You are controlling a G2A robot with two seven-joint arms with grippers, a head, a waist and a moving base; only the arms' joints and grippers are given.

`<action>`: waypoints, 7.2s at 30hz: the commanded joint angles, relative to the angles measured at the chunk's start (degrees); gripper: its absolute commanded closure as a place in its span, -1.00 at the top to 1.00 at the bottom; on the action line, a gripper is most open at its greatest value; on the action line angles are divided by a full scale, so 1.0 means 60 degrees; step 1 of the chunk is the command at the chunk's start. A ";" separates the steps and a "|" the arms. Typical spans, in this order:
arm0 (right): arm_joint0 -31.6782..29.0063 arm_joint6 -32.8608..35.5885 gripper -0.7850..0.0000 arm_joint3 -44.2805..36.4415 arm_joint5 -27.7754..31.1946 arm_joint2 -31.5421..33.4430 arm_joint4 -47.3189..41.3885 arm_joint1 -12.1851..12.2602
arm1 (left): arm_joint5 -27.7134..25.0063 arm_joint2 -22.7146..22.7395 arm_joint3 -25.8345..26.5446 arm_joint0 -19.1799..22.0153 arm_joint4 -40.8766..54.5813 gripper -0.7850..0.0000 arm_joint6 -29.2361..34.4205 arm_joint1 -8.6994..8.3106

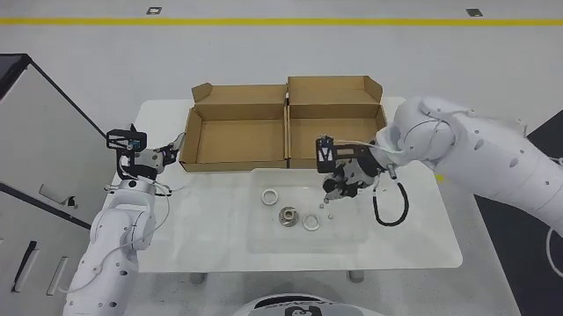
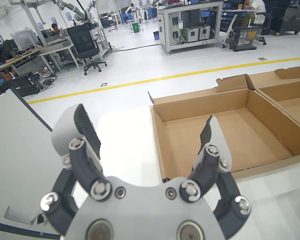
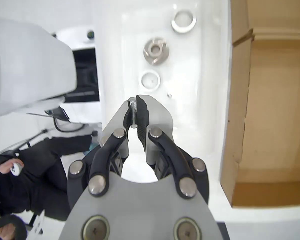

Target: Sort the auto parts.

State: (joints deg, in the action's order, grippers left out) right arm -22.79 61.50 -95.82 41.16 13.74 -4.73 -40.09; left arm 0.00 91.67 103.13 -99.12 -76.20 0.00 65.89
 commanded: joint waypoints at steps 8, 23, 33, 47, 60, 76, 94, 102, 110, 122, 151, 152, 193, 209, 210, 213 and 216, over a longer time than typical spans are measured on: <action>0.0517 -0.0958 -1.00 0.0511 0.1232 -0.0171 -0.3649 -0.0291 | 0.0000 0.0000 0.0000 0.0000 0.0000 1.00 0.0000 0.0000; 0.1311 -0.2219 -1.00 0.0247 0.2495 -0.0667 -0.5660 -0.0707 | 0.0000 0.0000 0.0000 0.0000 0.0000 1.00 0.0000 0.0000; 0.1311 -0.2219 -1.00 0.0247 0.2495 -0.0667 -0.5660 -0.0707 | 0.0000 0.0000 0.0000 0.0000 0.0000 1.00 0.0000 0.0000; 0.0246 -0.2799 -1.00 -0.0884 0.2808 0.0834 -0.7654 -0.0668 | 0.0000 0.0000 0.0000 0.0000 0.0000 1.00 0.0000 0.0000; -0.1435 -0.2533 -1.00 -0.2821 0.2808 0.3031 -1.0047 -0.1318 | 0.0000 0.0000 0.0000 0.0000 0.0000 1.00 0.0000 0.0000; -0.1720 -0.2409 -1.00 -0.2892 0.2683 0.3289 -1.0440 -0.1709 | 0.0000 0.0000 0.0000 0.0000 0.0000 1.00 0.0000 0.0000; -0.3412 -0.1884 -1.00 -0.3726 0.2154 0.4300 -1.3487 -0.2569 | 0.0000 0.0000 0.0000 0.0000 0.0000 1.00 0.0000 0.0000; -0.3870 -0.1485 -1.00 -0.3102 0.1628 0.4993 -1.2792 -0.2861 | 0.0000 0.0000 0.0000 0.0000 0.0000 1.00 0.0000 0.0000; -0.4083 -0.2469 -1.00 -0.2715 0.0550 0.5612 -1.0079 -0.2946 | 0.0000 0.0000 0.0000 0.0000 0.0000 1.00 0.0000 0.0000; -0.4707 -0.2906 -1.00 -0.3175 0.0374 0.5964 -0.9870 -0.3222 | 0.0000 0.0000 0.0000 0.0000 0.0000 1.00 0.0000 0.0000; -0.5313 -0.2106 -1.00 -0.2957 -0.0560 0.6902 -0.9086 -0.3874 | 0.0000 0.0000 0.0000 0.0000 0.0000 1.00 0.0000 0.0000; -0.5348 -0.2072 -1.00 -0.2977 -0.0553 0.6900 -0.9184 -0.3896 | 0.0000 0.0000 0.0000 0.0000 0.0000 1.00 0.0000 0.0000; -0.6037 -0.1916 -1.00 -0.3070 -0.0947 0.7402 -1.0139 -0.4175 | 0.0000 0.0000 0.0000 0.0000 0.0000 1.00 0.0000 0.0000; -0.6779 -0.1640 -1.00 -0.3018 -0.6355 1.1269 -0.3896 -0.3366 | 0.0000 0.0000 0.0000 0.0000 0.0000 1.00 0.0000 0.0000; -0.6640 -0.1556 -1.00 -0.2956 -0.6531 1.1237 -0.3479 -0.3345 | 0.0000 0.0000 0.0000 0.0000 0.0000 1.00 0.0000 0.0000; -0.5867 -0.1339 -1.00 -0.2529 -0.7083 1.0793 -0.2306 -0.3324 | 0.0000 0.0000 0.0000 0.0000 0.0000 1.00 0.0000 0.0000; -0.5115 -0.1317 -1.00 -0.1926 -0.7475 1.0196 -0.1523 -0.3361 | 0.0000 0.0000 0.0000 0.0000 0.0000 1.00 0.0000 0.0000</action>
State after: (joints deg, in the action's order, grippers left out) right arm -55.32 53.44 -108.59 -3.04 76.28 -16.36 -60.20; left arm 0.00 91.67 103.13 -99.12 -76.20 0.00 65.89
